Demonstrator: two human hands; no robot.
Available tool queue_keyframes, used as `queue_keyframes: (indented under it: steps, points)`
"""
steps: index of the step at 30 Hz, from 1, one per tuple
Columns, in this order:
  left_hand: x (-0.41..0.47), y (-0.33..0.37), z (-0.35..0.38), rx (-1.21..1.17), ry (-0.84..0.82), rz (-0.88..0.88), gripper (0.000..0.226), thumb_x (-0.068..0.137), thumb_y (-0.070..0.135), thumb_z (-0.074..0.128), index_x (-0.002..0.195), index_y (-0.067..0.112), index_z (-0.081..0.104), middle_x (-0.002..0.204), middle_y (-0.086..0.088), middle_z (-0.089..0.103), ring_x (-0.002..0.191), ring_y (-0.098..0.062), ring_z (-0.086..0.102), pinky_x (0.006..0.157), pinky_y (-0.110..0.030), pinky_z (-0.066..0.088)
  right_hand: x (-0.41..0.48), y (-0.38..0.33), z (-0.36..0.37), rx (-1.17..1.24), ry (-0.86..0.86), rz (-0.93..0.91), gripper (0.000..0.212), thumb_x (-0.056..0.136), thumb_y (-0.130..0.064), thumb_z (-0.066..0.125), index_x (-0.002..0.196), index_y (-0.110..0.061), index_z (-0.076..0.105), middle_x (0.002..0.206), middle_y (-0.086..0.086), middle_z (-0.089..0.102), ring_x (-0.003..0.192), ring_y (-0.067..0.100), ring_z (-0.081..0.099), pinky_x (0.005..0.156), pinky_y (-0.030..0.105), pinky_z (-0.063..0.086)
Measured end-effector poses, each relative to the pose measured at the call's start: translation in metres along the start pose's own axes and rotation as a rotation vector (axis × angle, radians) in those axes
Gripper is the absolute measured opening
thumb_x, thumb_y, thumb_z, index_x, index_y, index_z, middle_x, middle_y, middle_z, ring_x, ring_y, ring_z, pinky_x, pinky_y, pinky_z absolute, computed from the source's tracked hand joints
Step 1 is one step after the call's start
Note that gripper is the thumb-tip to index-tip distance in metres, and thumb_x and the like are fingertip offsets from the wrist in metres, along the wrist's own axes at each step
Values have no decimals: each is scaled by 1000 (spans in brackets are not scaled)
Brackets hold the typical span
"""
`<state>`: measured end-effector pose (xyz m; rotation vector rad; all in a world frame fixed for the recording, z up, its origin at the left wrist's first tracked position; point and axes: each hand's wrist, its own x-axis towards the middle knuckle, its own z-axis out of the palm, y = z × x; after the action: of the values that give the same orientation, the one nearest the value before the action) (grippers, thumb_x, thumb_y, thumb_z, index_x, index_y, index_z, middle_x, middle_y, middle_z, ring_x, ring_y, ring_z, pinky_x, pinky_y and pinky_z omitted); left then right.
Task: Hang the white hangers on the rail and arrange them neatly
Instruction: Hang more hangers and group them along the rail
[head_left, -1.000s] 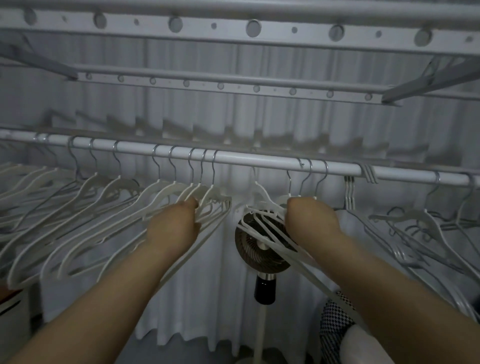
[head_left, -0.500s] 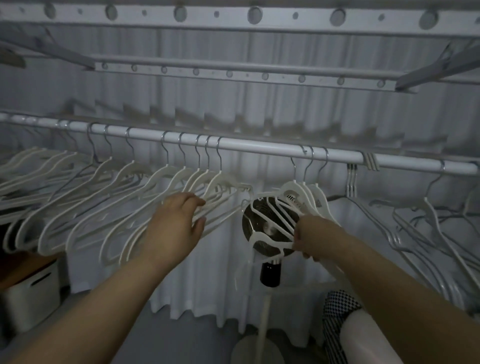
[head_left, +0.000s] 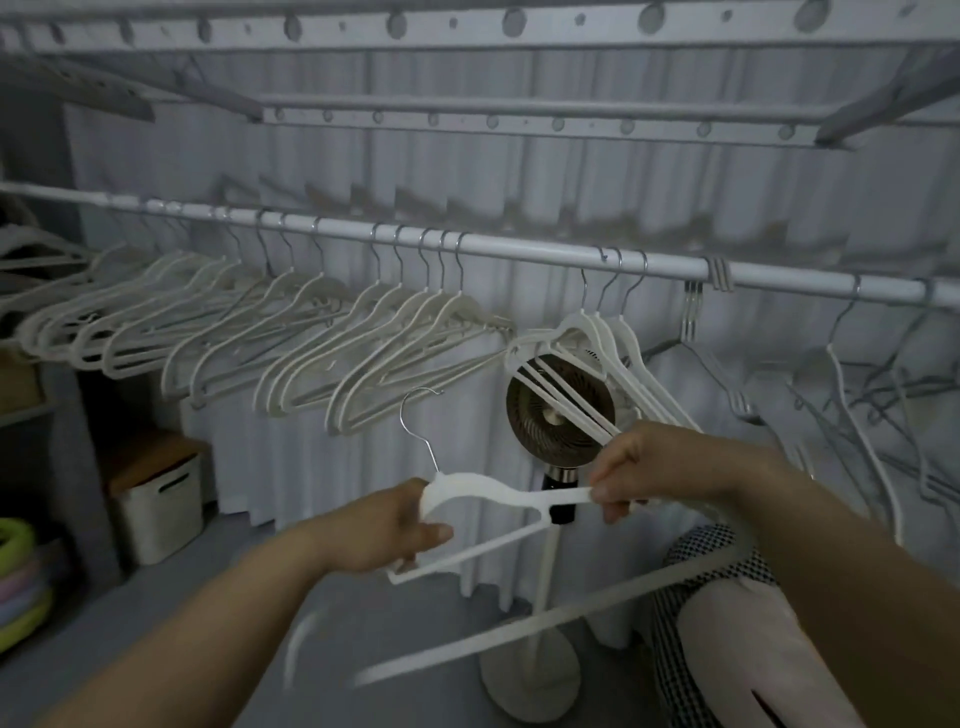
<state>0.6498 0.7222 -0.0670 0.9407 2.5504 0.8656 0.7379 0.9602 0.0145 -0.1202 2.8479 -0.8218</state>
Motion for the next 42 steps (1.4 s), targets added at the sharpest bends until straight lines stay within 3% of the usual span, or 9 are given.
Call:
queue_keyframes:
  steps: [4, 9, 13, 16, 20, 27, 31, 35, 42]
  points:
    - [-21, 5, -16, -125, 29, 8, 14, 94, 16, 46, 85, 7, 49, 45, 5, 57, 35, -1, 48, 43, -8, 35, 0, -6, 3, 131, 6, -38, 14, 87, -6, 56, 85, -10, 70, 58, -12, 68, 53, -4, 55, 53, 11, 42]
    - [-39, 12, -24, -185, 98, -69, 19, 94, 17, 47, 78, 10, 54, 41, 2, 52, 33, -10, 49, 41, -22, 42, 22, -13, 8, 129, 422, -48, 22, 88, -8, 57, 106, -2, 66, 100, 11, 69, 88, 22, 64, 74, 16, 47]
    - [-36, 17, -27, -14, 198, -169, 20, 95, 20, 41, 83, 9, 51, 50, -1, 53, 31, -8, 48, 34, -19, 39, 39, -4, 12, -466, 741, 9, 26, 87, -16, 55, 110, -12, 66, 120, 7, 62, 115, 27, 48, 95, 31, 35]
    - [-24, 20, -29, -15, 296, -177, 19, 97, 21, 36, 95, 8, 50, 59, -2, 55, 31, -6, 49, 34, -19, 39, 44, 2, 9, -485, 900, 99, 43, 83, -12, 55, 126, -10, 53, 139, 11, 43, 128, 32, 34, 103, 39, 27]
    - [5, 30, -33, -38, 354, -146, 19, 98, 18, 34, 99, 8, 50, 64, -3, 56, 32, -4, 49, 35, -17, 41, 50, 14, 0, -456, 829, 226, 50, 89, -16, 47, 137, -11, 35, 140, 11, 40, 128, 30, 34, 103, 36, 29]
    - [68, 53, -46, -110, 431, -122, 15, 97, 9, 31, 101, 10, 46, 79, -13, 58, 40, -12, 52, 29, -15, 36, 51, 24, -17, -436, 778, 299, 39, 89, -30, 49, 123, -12, 51, 124, 10, 56, 118, 29, 43, 96, 36, 35]
    - [100, 64, -60, -106, 502, -99, 10, 94, 2, 37, 91, 2, 46, 92, -28, 61, 63, -35, 62, 50, -35, 46, 54, 29, -22, -475, 802, 320, 37, 89, -30, 48, 122, -14, 50, 121, 7, 58, 114, 26, 47, 93, 33, 36]
    - [132, 68, -77, -10, 512, -124, 20, 88, -4, 47, 108, -6, 50, 102, -29, 64, 88, -38, 66, 75, -48, 55, 62, 31, -23, -521, 798, 336, 33, 91, -24, 45, 123, -15, 49, 122, 6, 54, 114, 23, 46, 92, 30, 37]
    - [163, 74, -92, -57, 458, -70, 26, 89, -5, 31, 111, -5, 47, 101, -29, 64, 71, -35, 64, 47, -29, 42, 68, 27, -26, -579, 811, 315, 45, 90, -30, 47, 133, -19, 40, 127, 3, 48, 117, 20, 41, 95, 27, 36]
